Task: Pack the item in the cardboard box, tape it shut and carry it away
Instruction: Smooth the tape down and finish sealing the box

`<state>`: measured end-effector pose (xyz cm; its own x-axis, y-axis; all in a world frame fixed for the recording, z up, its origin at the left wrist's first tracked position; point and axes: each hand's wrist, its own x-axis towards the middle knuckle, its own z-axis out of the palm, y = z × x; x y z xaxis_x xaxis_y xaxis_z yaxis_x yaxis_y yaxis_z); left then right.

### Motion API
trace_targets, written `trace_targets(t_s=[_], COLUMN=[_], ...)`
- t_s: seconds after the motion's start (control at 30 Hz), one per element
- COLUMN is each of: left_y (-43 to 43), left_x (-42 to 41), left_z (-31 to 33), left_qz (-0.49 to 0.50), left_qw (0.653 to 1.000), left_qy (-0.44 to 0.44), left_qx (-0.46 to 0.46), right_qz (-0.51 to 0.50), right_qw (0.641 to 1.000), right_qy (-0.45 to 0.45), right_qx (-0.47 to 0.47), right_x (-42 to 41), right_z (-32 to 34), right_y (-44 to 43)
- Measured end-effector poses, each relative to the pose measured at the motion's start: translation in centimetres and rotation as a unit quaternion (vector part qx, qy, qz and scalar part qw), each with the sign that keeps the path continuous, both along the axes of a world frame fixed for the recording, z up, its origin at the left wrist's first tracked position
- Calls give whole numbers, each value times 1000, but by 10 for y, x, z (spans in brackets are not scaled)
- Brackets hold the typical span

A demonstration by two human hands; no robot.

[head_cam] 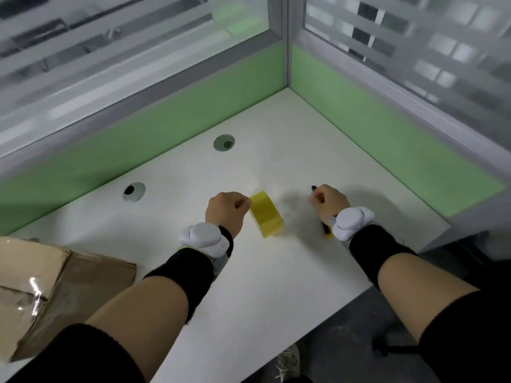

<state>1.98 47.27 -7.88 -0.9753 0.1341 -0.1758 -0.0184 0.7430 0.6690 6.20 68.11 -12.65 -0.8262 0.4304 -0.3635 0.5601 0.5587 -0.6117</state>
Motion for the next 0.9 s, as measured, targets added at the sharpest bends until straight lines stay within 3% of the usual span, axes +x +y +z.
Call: trace_targets(t_s=[0.13, 0.33, 0.9], left_y=[-5, -23, -85], left_x=[0, 0, 0], left_z=[8, 24, 65], left_qz=[8, 30, 51], left_qw=[1000, 999, 996], left_qy=[9, 25, 74], left_qx=[6, 14, 15], right_qz=[62, 167, 277], right_qw=[994, 974, 956], right_qy=[48, 42, 58], right_qx=[-70, -149, -82], right_x=[-7, -19, -42], right_z=[14, 42, 103], right_y=[-25, -64, -130])
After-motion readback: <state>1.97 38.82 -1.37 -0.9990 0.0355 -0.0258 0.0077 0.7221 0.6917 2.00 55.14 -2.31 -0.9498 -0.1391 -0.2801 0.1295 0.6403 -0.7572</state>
